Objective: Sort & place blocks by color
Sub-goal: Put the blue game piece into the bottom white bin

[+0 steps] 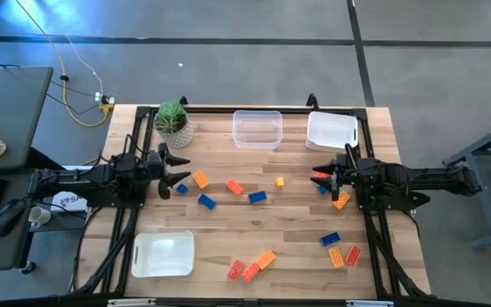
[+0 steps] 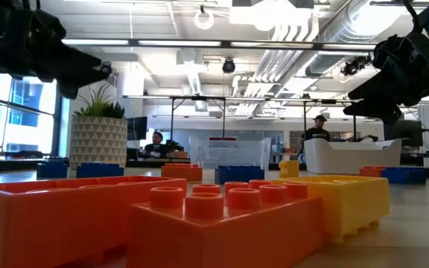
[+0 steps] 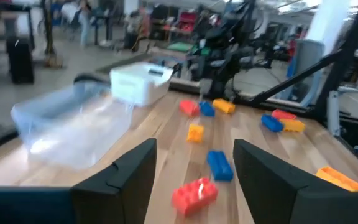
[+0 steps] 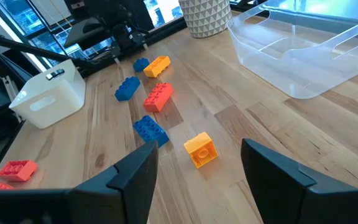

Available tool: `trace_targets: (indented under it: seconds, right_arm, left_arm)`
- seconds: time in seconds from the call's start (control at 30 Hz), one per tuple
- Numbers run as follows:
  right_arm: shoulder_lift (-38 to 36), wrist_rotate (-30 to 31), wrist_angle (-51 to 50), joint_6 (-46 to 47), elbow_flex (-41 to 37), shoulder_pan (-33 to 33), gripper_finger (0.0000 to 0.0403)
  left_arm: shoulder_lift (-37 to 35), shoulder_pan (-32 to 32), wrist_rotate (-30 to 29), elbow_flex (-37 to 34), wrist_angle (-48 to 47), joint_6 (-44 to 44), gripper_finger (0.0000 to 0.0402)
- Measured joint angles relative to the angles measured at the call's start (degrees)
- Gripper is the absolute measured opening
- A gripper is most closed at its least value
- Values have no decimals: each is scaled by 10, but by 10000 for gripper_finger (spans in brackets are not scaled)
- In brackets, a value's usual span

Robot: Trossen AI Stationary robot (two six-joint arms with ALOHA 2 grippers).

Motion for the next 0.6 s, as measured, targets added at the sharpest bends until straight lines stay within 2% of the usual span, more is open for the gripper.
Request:
trace_targets:
  seconds: [0.27,0.6]
  right_arm:
    - [0,0,0,0,0,0,218]
    - [0,0,0,0,0,0,218]
  left_arm:
    - [61,0,2,91,-4,82,200]
    - [257,-1,61,242,-100,138,200]
